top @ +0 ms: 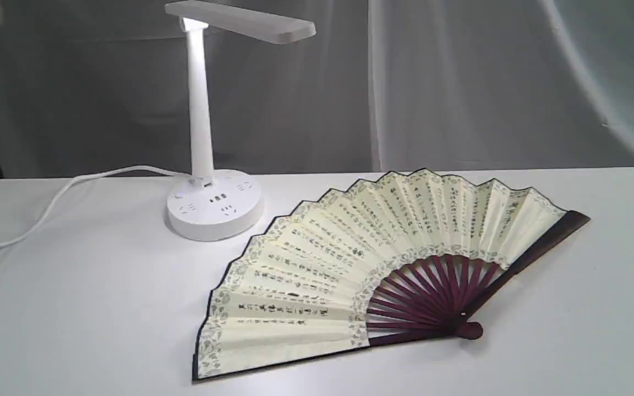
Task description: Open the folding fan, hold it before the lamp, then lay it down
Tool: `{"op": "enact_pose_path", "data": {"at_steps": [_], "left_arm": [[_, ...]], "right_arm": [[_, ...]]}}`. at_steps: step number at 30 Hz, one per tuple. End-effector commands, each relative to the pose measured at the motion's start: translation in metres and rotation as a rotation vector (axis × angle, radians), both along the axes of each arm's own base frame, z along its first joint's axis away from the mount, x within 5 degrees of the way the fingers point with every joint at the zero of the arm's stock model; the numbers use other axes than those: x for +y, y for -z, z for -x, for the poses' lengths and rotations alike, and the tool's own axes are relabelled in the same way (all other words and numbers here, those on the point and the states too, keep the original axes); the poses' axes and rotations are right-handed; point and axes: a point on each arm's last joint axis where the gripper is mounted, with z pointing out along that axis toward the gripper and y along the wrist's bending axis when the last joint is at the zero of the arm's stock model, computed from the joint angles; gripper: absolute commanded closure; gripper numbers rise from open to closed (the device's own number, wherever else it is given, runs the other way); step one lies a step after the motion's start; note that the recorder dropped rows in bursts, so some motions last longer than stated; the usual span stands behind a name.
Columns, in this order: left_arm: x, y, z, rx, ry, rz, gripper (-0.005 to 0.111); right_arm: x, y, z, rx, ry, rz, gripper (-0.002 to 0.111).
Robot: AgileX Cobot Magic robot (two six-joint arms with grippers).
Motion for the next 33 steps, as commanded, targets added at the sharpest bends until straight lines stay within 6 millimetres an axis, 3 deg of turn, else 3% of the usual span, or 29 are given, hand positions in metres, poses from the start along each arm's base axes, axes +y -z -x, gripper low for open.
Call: {"op": "enact_pose_path", "data": {"at_steps": [1, 9, 16, 23, 33], "left_arm": [[0.000, 0.009, 0.001, -0.045, 0.014, 0.013, 0.107], [-0.003, 0.021, -0.019, -0.011, 0.038, 0.027, 0.107], [-0.007, 0.050, -0.062, -0.003, 0.046, 0.032, 0.107], [-0.009, 0.100, -0.104, 0.063, 0.037, 0.014, 0.107], [-0.012, 0.151, -0.136, -0.011, 0.045, 0.034, 0.107]], "right_arm": [[-0.003, 0.007, 0.012, -0.030, 0.026, 0.018, 0.108], [-0.004, 0.010, 0.005, -0.010, 0.037, 0.020, 0.108], [-0.003, 0.023, -0.034, -0.047, 0.005, -0.036, 0.108], [-0.001, 0.061, -0.086, -0.009, -0.025, -0.055, 0.108], [0.001, 0.126, -0.140, 0.029, -0.065, -0.030, 0.108]]}}
